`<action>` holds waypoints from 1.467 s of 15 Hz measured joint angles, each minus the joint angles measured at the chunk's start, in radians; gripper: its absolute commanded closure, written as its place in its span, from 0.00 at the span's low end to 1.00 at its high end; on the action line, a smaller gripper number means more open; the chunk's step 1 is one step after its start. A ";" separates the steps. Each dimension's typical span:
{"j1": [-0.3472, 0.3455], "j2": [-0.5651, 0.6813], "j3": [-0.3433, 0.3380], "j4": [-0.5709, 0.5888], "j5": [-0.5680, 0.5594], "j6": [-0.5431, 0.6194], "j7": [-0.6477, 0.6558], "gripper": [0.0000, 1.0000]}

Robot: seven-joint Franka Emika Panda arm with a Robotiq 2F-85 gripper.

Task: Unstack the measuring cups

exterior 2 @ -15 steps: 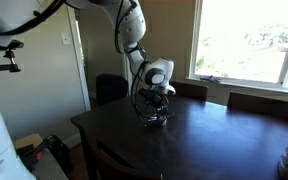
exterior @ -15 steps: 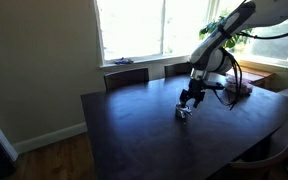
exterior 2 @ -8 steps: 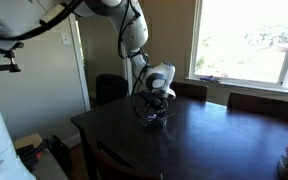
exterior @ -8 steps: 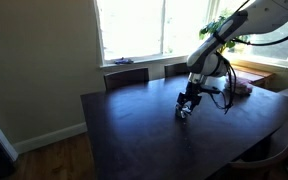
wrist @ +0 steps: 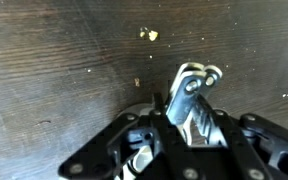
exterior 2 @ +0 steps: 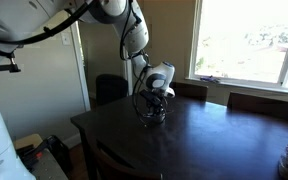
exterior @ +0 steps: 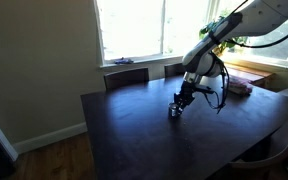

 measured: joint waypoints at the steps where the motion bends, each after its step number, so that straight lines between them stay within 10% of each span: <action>1: 0.000 0.002 0.000 0.004 0.000 0.000 0.000 0.90; 22: -0.054 -0.097 0.076 -0.151 0.001 0.149 -0.154 0.93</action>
